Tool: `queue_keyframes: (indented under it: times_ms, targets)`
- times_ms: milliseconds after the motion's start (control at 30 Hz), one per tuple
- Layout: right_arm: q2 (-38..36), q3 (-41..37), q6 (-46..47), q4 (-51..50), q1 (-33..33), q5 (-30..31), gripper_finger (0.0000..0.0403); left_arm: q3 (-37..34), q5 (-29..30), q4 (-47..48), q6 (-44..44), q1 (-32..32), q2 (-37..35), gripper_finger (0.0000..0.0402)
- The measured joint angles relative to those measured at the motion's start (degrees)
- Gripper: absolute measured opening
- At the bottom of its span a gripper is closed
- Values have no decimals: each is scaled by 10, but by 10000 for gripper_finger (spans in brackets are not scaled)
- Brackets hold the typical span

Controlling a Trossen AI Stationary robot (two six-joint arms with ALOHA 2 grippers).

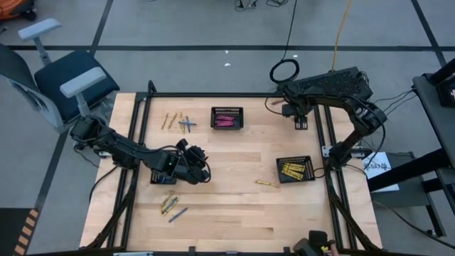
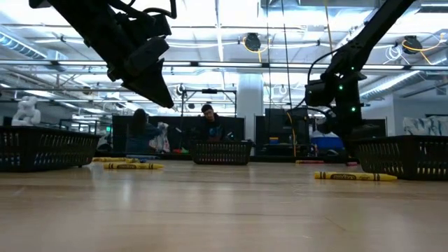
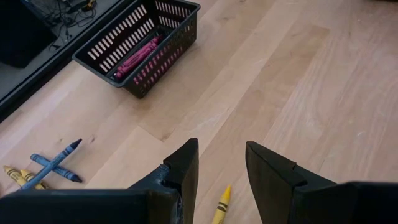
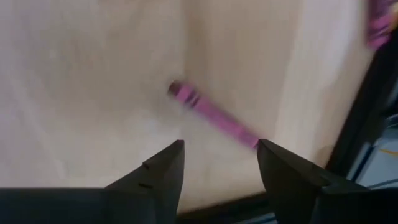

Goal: Sort crayons
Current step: Put the bottom red crayon into the top black bin

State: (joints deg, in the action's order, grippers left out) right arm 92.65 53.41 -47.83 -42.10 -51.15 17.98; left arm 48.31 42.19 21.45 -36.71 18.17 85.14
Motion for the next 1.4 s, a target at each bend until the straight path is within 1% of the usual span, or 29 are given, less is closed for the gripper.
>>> queue_keyframes:
  times_ms: [167,233,333,600,867,967,1067,1267,1400]
  targets:
    - [4,0,2,32,5,0,185,0,0,0,7,0,0,132]
    - [4,0,-9,32,11,0,184,0,0,0,13,0,0,132]
    - [4,0,-50,29,23,2,185,0,0,0,13,0,0,132]
    - [11,1,-58,21,25,5,186,0,0,0,13,0,0,132]
    - [67,4,-52,3,26,63,182,0,0,0,15,0,0,132]
    - [79,4,-47,1,26,60,164,0,0,0,15,0,0,132]
    - [83,3,-45,1,26,53,137,0,0,0,15,0,0,132]
    - [83,2,-50,-4,25,4,61,0,-2,-1,12,0,0,132]
    - [83,2,-54,-8,34,-10,15,0,-2,-1,12,0,0,132]
